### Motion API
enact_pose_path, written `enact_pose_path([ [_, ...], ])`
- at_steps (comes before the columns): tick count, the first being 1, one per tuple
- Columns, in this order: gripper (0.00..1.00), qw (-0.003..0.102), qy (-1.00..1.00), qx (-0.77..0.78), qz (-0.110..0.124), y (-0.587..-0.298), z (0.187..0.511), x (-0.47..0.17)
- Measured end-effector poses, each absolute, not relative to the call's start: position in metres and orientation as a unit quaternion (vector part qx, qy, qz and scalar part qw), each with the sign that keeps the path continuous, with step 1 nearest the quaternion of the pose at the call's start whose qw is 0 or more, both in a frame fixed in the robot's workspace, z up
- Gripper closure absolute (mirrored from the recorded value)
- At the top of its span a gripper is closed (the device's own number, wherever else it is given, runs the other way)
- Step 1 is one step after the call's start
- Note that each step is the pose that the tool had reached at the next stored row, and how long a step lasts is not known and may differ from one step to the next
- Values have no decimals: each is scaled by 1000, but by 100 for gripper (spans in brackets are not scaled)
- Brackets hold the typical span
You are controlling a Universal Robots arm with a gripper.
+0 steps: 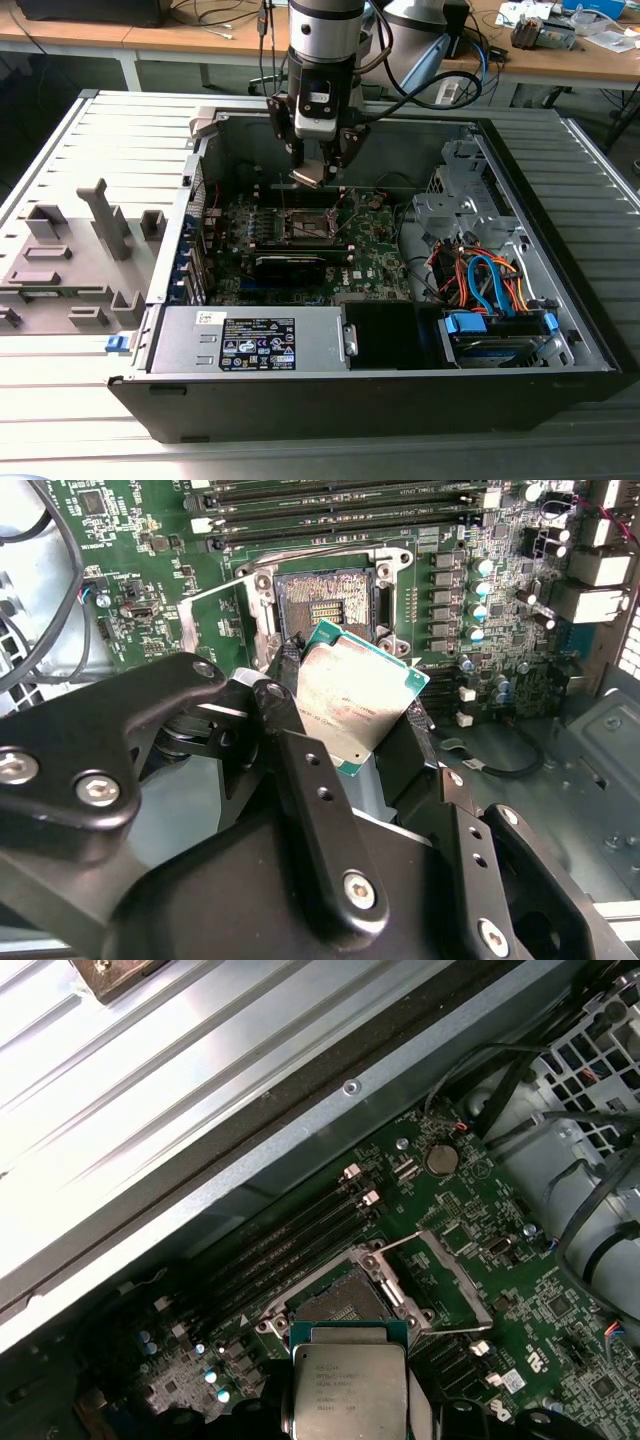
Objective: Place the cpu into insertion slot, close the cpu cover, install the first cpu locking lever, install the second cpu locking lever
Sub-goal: 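Place the cpu into insertion slot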
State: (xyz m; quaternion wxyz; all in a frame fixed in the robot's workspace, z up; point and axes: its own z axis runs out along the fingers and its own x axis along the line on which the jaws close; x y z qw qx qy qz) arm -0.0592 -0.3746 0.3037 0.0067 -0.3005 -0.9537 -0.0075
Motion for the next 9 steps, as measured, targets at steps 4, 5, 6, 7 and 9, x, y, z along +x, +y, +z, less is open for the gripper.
enact_pose_path([
  [4,45,7,-953,-303,-8,-375,304,-59],
  [5,45,7,-953,-304,-8,-375,304,-59],
  [6,45,7,-952,-304,-8,-375,304,-59],
  [7,45,7,-952,-305,-8,-375,304,-59],
  [9,45,7,-952,-307,-8,-375,304,-59],
])
